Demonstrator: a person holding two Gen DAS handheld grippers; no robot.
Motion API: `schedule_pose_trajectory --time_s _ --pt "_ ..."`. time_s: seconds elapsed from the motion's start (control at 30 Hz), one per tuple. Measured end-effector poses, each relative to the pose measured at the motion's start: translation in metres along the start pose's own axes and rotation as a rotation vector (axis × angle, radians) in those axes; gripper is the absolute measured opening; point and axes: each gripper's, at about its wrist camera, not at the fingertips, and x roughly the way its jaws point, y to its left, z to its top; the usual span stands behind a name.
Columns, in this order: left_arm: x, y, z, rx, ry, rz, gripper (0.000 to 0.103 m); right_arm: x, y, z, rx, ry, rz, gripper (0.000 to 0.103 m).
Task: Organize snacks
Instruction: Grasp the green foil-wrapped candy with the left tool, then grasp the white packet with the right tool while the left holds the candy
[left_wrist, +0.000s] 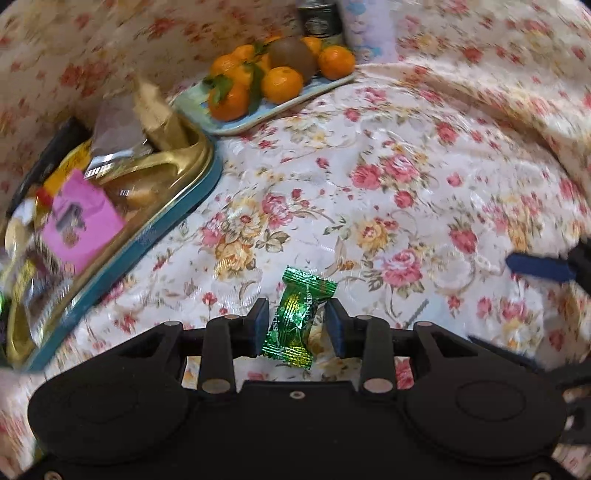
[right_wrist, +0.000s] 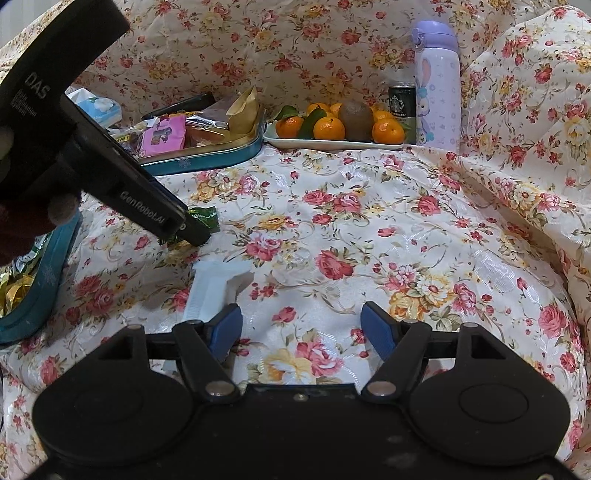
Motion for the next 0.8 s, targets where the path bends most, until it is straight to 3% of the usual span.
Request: schedule_pose_trajectory --time_s 0.13,0.27,0.47,0.63,0.8 --pt "-0.004 0.002 -0.005 -0.147 0.002 0.037 0.027 0.001 -0.002 0.001 -0.011 0.002 0.004 0.077" --pt "-0.013 -0.003 -0.022 -0.250 0.014 0.062 0.027 0.001 -0.002 0.001 -0.038 0.013 0.011 0.077" --pt "-0.031 -0.014 -0.060 -0.336 0.004 0.149 0.027 -0.001 -0.008 0.004 -0.003 0.024 -0.002 0.068" --pt "-0.045 -0.016 -0.090 -0.426 -0.004 0.159 0.028 -0.010 -0.013 0.004 0.096 0.019 -0.016 0.060" --pt "-0.048 -0.015 -0.102 -0.468 -0.038 0.155 0.030 -0.026 -0.014 0.003 0.241 -0.017 0.089 0.059"
